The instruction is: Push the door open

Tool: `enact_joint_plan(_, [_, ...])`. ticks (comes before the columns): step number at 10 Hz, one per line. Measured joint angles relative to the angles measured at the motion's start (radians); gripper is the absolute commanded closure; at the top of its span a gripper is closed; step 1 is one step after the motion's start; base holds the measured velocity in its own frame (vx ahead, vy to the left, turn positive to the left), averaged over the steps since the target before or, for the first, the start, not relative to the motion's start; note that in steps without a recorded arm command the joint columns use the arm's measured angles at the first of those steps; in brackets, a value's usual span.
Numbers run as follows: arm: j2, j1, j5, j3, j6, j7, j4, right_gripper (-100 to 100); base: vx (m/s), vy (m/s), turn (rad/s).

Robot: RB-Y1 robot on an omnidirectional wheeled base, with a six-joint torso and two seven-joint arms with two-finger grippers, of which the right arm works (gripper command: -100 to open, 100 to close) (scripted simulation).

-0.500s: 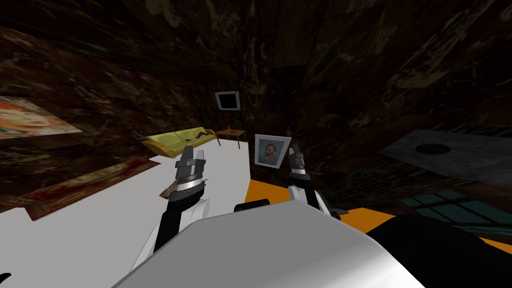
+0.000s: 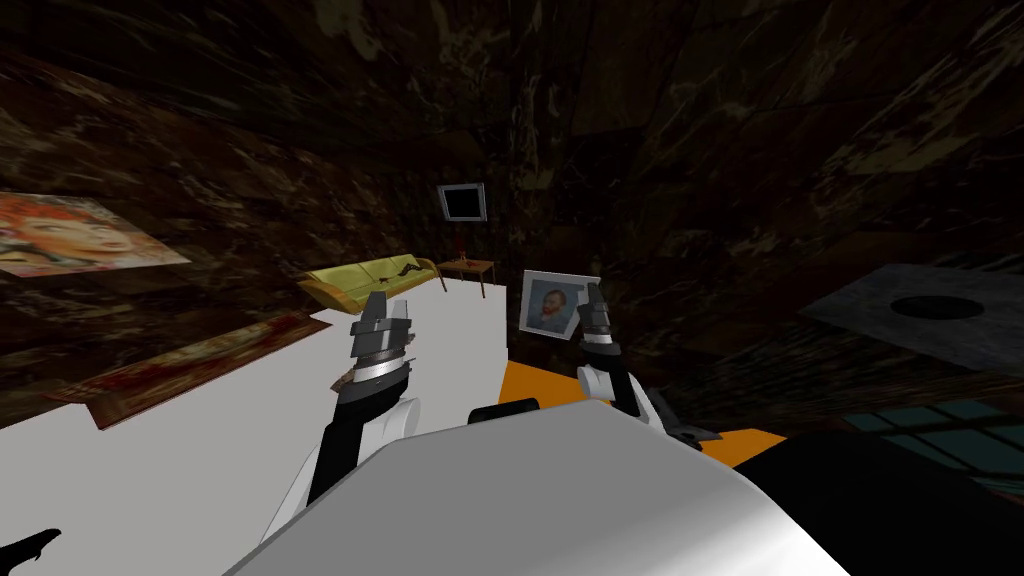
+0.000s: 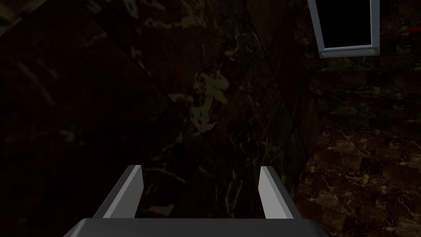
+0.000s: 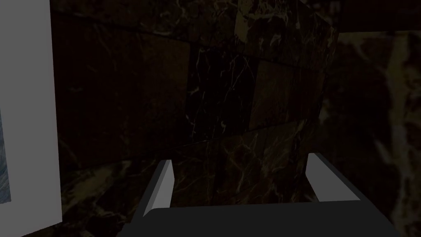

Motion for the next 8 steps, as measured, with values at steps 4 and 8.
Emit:
enact_joint_plan(4, [-0.049, -0.053, 0.007, -0.022, -0.025, -0.024, 0.01, -100, 0.091, 0.17, 0.045])
enact_joint_plan(8, [-0.101, -0.111, 0.013, -0.047, -0.052, -0.048, 0.025, -100, 0.089, 0.171, 0.047])
